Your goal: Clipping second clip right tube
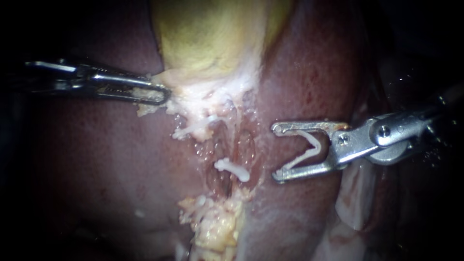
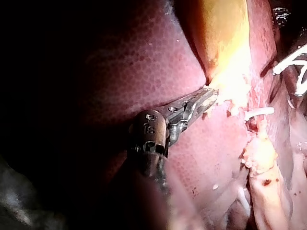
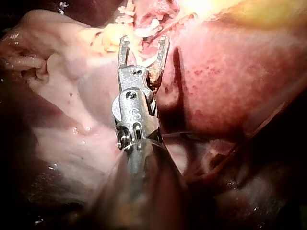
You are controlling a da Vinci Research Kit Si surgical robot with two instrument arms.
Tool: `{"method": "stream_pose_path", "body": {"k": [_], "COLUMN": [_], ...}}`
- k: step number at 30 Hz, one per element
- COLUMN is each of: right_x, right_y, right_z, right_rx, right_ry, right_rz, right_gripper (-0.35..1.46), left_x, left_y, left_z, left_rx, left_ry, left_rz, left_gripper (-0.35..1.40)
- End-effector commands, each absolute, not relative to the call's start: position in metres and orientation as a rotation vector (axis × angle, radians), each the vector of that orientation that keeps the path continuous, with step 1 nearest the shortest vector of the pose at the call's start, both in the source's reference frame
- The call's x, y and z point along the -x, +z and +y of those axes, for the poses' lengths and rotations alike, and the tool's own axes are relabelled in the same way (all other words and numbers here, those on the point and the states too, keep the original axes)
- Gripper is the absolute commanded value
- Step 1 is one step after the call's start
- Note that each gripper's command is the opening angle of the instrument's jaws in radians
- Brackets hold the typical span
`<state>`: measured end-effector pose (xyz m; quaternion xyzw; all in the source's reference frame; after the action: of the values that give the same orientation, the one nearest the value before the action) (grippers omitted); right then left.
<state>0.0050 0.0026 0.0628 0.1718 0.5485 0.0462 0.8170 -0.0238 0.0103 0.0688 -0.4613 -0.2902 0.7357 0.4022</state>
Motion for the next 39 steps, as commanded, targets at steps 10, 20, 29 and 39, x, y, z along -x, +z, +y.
{"method": "stream_pose_path", "body": {"k": [10,20,29,39], "right_x": [-0.0049,-0.0057,-0.0088,-0.0122], "right_y": [0.0629,0.0634,0.0660,0.0687], "right_z": [0.0026,0.0022,0.0014,0.0015], "right_rx": [-0.366,-0.406,-0.580,-0.707], "right_ry": [0.099,0.151,0.360,0.508], "right_rz": [1.169,1.159,1.107,1.094], "right_gripper": [0.50,0.50,0.48,0.46], "left_x": [0.0199,0.0192,0.0195,0.0198], "left_y": [0.0641,0.0632,0.0631,0.0632], "left_z": [0.0112,0.0118,0.0117,0.0115], "left_rx": [1.156,1.159,1.158,1.157], "left_ry": [1.844,1.823,1.822,1.821], "left_rz": [-0.719,-0.710,-0.708,-0.704], "left_gripper": [-0.35,-0.35,-0.35,-0.35]}}
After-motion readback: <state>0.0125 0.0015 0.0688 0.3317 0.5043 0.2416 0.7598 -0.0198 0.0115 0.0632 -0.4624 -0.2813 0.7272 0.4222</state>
